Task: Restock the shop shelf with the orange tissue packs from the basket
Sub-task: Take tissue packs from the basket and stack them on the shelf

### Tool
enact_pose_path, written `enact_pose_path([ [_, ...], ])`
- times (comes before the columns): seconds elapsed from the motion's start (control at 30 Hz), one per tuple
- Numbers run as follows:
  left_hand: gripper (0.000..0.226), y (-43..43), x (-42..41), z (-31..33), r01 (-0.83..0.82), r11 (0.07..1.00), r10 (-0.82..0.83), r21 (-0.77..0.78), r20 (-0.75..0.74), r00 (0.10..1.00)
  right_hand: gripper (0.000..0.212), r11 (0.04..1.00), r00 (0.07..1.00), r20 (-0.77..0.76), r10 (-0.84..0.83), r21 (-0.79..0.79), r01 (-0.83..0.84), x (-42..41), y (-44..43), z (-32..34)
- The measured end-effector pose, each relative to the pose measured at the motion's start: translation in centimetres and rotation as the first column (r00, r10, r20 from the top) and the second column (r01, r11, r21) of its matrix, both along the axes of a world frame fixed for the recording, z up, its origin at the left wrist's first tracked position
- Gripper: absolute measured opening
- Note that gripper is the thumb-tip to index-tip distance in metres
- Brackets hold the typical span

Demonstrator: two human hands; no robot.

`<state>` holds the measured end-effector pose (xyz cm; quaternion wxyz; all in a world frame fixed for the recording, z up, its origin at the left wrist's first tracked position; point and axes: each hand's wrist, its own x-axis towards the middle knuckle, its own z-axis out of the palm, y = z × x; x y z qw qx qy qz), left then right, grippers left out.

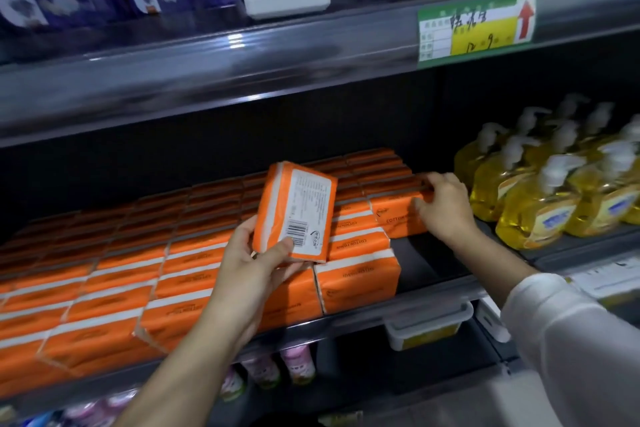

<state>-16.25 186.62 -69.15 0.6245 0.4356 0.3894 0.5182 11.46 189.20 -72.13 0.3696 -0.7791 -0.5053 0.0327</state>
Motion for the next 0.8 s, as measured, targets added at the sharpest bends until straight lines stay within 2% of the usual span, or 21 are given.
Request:
enact_pose_path([
  [0.07,0.042,-0.3,0.1,0.1,-0.032,0.992,0.048,0.126,-0.126,0.991,0.029,0.992,0.994,-0.097,0.044,0.119,-0.032,-1.2,-1.2,1.6],
  [0.1,0.044,-0.5,0.2,0.2,-0.045,0.970,0.101,0.238,-0.229,0.968,0.022,0.985,0.975,-0.201,0.099,0.157,-0.068,-2.0,-2.0,2.5],
  [0.13,0.046,-0.7,0.3,0.3,-0.049,0.927,0.180,0.371,-0.329,0.927,0.017,0.976,0.916,-0.356,0.183,0.177,-0.126,-3.0,-2.7,3.4],
  [0.17,0.050,-1.0,0.4,0.6,-0.033,0.858,0.276,0.512,-0.406,0.871,0.024,0.963,0.802,-0.536,0.265,0.192,-0.190,-3.9,-3.5,4.2],
  [0.2,0.053,-1.4,0.5,0.9,0.009,0.767,0.366,0.641,-0.450,0.815,0.034,0.949,0.647,-0.697,0.309,0.183,-0.256,-4.8,-4.4,4.9],
  [0.23,0.052,-1.7,0.6,1.2,0.081,0.674,0.423,0.734,-0.474,0.772,0.045,0.930,0.501,-0.805,0.318,0.164,-0.327,-5.3,-5.1,5.6],
  [0.27,0.051,-2.0,0.6,1.3,0.167,0.592,0.450,0.788,-0.496,0.743,0.054,0.907,0.395,-0.866,0.306,0.140,-0.397,-5.6,-5.9,6.2],
  [0.3,0.052,-2.4,0.5,1.3,0.252,0.536,0.454,0.805,-0.527,0.719,0.058,0.882,0.326,-0.899,0.294,0.124,-0.454,-5.8,-6.4,6.6],
  [0.37,0.055,-3.0,0.2,1.3,0.379,0.466,0.465,0.800,-0.586,0.664,0.049,0.845,0.243,-0.922,0.301,0.139,-0.517,-5.9,-7.3,7.1],
  [0.43,0.053,-3.3,0.1,1.5,0.438,0.406,0.504,0.802,-0.597,0.624,0.033,0.838,0.236,-0.920,0.313,0.151,-0.524,-6.0,-8.0,7.3],
  [0.5,0.049,-3.6,0.2,1.6,0.468,0.367,0.545,0.804,-0.594,0.592,0.028,0.847,0.247,-0.915,0.318,0.158,-0.508,-6.0,-8.4,7.0],
  [0.57,0.062,-4.0,0.2,1.7,0.458,0.400,0.561,0.794,-0.607,0.563,0.023,0.853,0.241,-0.911,0.334,0.184,-0.488,-6.0,-8.8,6.8],
  [0.67,0.083,-4.3,-0.3,1.3,0.361,0.572,0.450,0.737,-0.650,0.612,0.019,0.879,0.225,-0.911,0.345,0.230,-0.419,-5.8,-9.4,6.7],
  [0.73,0.070,-4.1,-0.6,1.2,0.257,0.736,0.275,0.626,-0.625,0.731,0.020,0.880,0.233,-0.903,0.361,0.248,-0.404,-5.5,-9.7,6.5],
  [0.8,0.040,-4.1,-0.1,1.7,0.153,0.871,0.144,0.467,-0.540,0.829,0.024,0.860,0.272,-0.878,0.395,0.250,-0.444,-5.3,-10.0,6.4],
])
